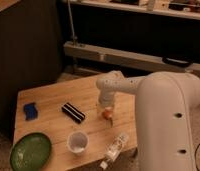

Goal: Place the pepper in the ceramic bowl

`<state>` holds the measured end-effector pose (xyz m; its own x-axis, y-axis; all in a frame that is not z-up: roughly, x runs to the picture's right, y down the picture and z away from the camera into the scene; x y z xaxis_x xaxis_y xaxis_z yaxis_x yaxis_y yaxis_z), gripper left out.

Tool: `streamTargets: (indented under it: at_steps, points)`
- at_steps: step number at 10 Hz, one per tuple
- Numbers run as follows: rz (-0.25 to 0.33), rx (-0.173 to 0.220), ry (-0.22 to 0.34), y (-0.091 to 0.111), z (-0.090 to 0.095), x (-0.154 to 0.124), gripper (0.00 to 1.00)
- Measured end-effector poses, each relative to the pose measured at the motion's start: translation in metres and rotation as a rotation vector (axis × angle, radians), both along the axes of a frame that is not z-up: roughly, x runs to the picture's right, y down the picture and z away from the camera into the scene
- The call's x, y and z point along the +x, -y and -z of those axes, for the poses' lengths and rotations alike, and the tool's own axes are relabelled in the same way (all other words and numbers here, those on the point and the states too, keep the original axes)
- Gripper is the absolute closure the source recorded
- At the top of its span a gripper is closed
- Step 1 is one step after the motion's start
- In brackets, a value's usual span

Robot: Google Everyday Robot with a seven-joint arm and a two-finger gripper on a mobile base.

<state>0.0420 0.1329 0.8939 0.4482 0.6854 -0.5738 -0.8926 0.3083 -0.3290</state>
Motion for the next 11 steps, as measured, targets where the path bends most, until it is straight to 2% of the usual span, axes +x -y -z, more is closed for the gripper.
streamTargets:
  at_steps: [1,3,4,6,8,9,11]
  points:
    - [0.002,-0.003,0.000,-0.002,0.000,-0.001,0.47]
    - [0.018,-0.015,-0.008,-0.009,-0.003,-0.003,0.49]
    - [0.027,-0.019,-0.014,-0.012,-0.004,-0.004,0.54]
    - [0.031,-0.019,-0.018,-0.012,-0.003,-0.004,0.70]
    - [0.029,-0.022,-0.022,-0.012,-0.001,-0.001,0.92]
    - [0.032,-0.021,-0.020,-0.012,0.000,-0.001,0.98]
    - [0.029,0.031,0.005,0.003,0.015,-0.022,1.00]
